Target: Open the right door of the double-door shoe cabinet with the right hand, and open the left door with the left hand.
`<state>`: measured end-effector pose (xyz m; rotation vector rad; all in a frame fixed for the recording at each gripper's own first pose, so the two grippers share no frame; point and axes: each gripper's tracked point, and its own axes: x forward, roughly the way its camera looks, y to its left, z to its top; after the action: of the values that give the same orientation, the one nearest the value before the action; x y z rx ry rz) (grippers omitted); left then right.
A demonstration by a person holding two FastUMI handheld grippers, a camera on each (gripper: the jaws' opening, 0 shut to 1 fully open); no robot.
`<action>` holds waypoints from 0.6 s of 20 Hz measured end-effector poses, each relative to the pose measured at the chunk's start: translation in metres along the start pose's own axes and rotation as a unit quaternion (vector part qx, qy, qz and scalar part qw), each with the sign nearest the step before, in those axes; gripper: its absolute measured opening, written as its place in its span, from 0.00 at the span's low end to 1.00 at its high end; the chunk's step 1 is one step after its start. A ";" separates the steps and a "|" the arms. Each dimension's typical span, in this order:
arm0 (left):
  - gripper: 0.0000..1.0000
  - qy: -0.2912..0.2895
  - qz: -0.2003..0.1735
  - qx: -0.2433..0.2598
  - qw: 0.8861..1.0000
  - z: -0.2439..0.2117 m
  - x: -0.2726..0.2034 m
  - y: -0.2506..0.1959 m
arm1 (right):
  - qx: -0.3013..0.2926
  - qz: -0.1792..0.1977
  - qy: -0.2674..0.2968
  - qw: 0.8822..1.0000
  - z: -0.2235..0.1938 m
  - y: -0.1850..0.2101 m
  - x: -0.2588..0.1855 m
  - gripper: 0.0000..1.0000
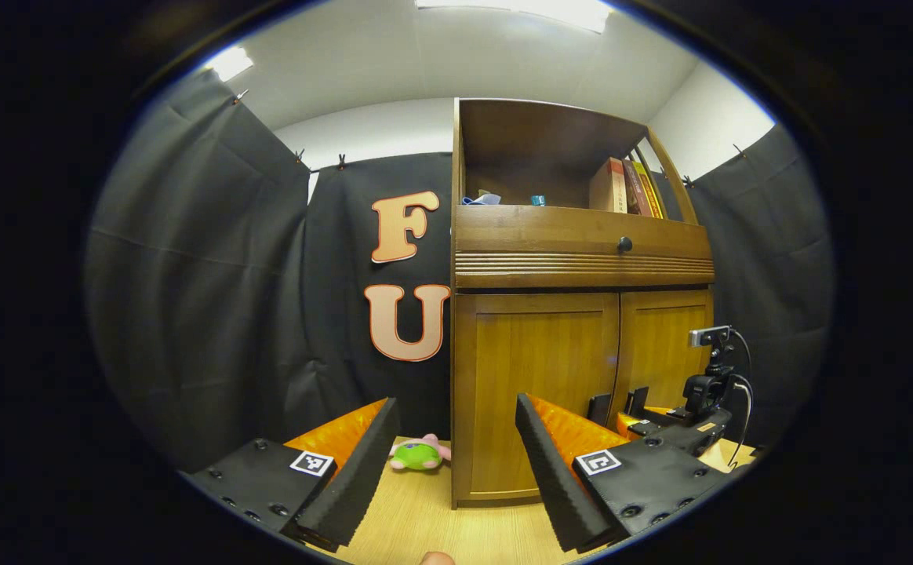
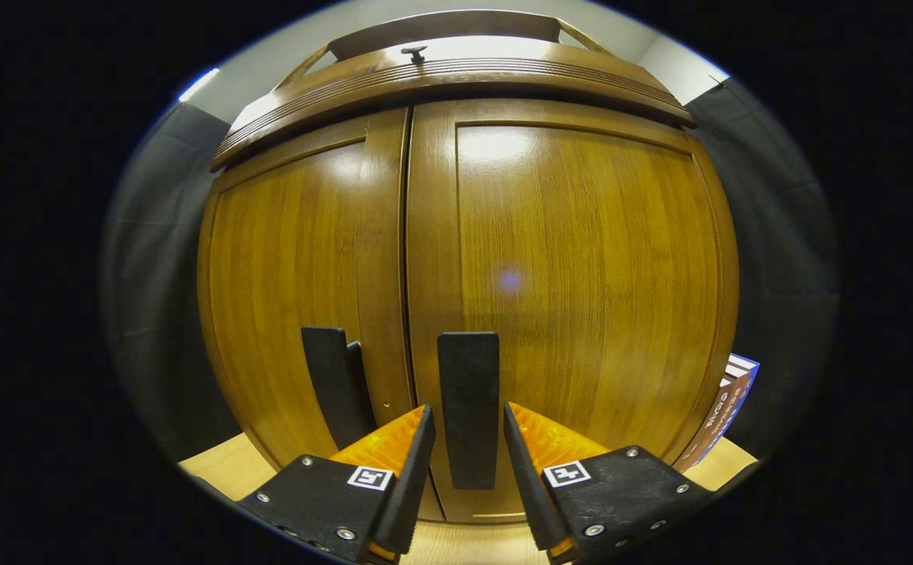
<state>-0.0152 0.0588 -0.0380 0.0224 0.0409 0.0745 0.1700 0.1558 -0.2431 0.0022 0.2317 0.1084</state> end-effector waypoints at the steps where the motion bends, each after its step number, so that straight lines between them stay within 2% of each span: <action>1: 0.94 0.000 0.002 -0.001 1.000 -0.002 0.001 0.003 | 0.002 -0.002 0.004 1.000 -0.002 -0.002 0.002 0.57; 2: 0.94 0.000 0.004 -0.001 1.000 -0.002 0.001 0.005 | 0.005 -0.007 0.006 1.000 -0.002 -0.004 0.004 0.59; 4: 0.94 0.000 0.009 -0.001 1.000 -0.003 0.000 0.010 | 0.015 -0.008 0.007 1.000 -0.001 -0.004 0.004 0.29; 5: 0.94 0.000 0.011 -0.002 1.000 -0.004 -0.001 0.013 | 0.015 -0.007 0.007 1.000 -0.002 -0.005 0.004 0.47; 6: 0.94 -0.001 0.014 -0.002 1.000 -0.004 -0.002 0.016 | 0.013 -0.006 0.006 1.000 -0.001 -0.004 0.003 0.36; 7: 0.94 -0.001 0.016 -0.002 1.000 -0.005 -0.005 0.018 | 0.012 -0.004 0.005 1.000 0.000 -0.004 0.001 0.34; 9: 0.94 0.000 0.019 -0.001 1.000 -0.006 -0.008 0.021 | 0.012 0.004 0.007 1.000 -0.002 -0.004 -0.005 0.22; 10: 0.94 0.000 0.020 0.000 1.000 -0.006 -0.010 0.022 | 0.015 0.009 0.008 1.000 -0.002 -0.004 -0.009 0.33; 12: 0.94 -0.003 0.022 0.001 1.000 -0.003 -0.014 0.021 | 0.019 0.019 0.010 1.000 -0.002 -0.004 -0.018 0.32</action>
<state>-0.0305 0.0792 -0.0396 0.0254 0.0339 0.1176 0.1523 0.1497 -0.2411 0.0427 0.2528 0.1415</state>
